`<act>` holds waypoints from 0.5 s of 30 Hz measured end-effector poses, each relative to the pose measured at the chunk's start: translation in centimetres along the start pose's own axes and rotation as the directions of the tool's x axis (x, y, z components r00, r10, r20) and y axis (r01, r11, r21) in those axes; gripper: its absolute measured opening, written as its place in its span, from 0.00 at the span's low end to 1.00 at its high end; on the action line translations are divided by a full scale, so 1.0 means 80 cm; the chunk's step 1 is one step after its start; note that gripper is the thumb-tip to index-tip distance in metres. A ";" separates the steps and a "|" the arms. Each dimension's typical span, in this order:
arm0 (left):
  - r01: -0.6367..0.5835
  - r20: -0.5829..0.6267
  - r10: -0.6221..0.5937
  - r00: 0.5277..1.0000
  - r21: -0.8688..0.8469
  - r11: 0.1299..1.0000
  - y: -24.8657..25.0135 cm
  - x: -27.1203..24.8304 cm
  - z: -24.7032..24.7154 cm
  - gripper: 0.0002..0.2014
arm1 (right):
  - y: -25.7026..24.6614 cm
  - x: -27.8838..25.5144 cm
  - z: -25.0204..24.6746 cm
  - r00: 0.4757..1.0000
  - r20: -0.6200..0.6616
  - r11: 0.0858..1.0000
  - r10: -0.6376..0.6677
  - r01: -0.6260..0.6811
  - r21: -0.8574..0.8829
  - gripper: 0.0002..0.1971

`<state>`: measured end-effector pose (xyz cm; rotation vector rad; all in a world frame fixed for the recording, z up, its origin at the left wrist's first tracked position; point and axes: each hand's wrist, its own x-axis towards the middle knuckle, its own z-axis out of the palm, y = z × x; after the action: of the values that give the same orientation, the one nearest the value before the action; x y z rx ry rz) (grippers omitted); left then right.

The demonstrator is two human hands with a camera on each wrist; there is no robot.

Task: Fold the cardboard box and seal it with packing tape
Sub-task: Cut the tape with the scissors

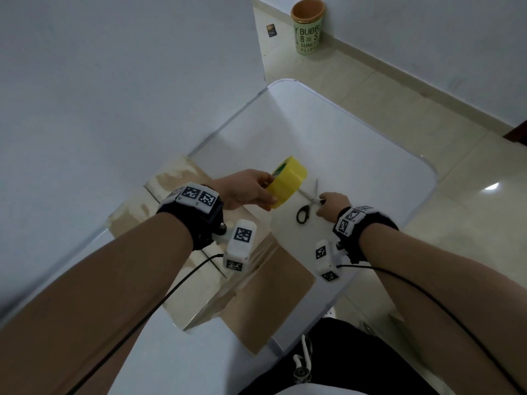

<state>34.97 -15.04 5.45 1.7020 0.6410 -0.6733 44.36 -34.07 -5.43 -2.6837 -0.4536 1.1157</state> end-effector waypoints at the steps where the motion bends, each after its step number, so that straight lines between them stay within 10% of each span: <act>1: 0.003 -0.005 -0.002 1.000 0.035 0.999 0.002 0.000 -0.001 0.21 | -0.002 0.003 -0.004 0.999 -0.049 1.000 -0.010 0.010 -0.006 0.22; 4: -0.003 -0.045 0.010 0.999 0.164 0.987 0.009 0.004 0.000 0.26 | -0.010 0.002 -0.030 0.949 -0.289 0.952 -0.130 0.200 0.230 0.20; 7: 0.017 -0.088 0.009 0.996 0.293 0.956 0.019 0.008 0.003 0.32 | -0.038 -0.019 -0.057 0.748 -0.619 0.719 -0.240 0.566 0.404 0.13; 11: 0.020 -0.050 -0.002 0.999 0.381 0.924 0.034 0.017 0.006 0.28 | -0.063 -0.042 -0.063 0.778 -0.334 0.815 -0.532 0.577 0.046 0.27; 15: 0.018 -0.077 0.024 0.997 0.503 0.864 0.042 0.027 0.005 0.27 | -0.046 -0.041 -0.072 0.825 -0.121 0.831 -0.553 0.536 -0.147 0.25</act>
<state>38.85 -15.97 6.07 2.2252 0.5445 -0.8230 45.54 -32.19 1.76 -2.4405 -1.1886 0.7143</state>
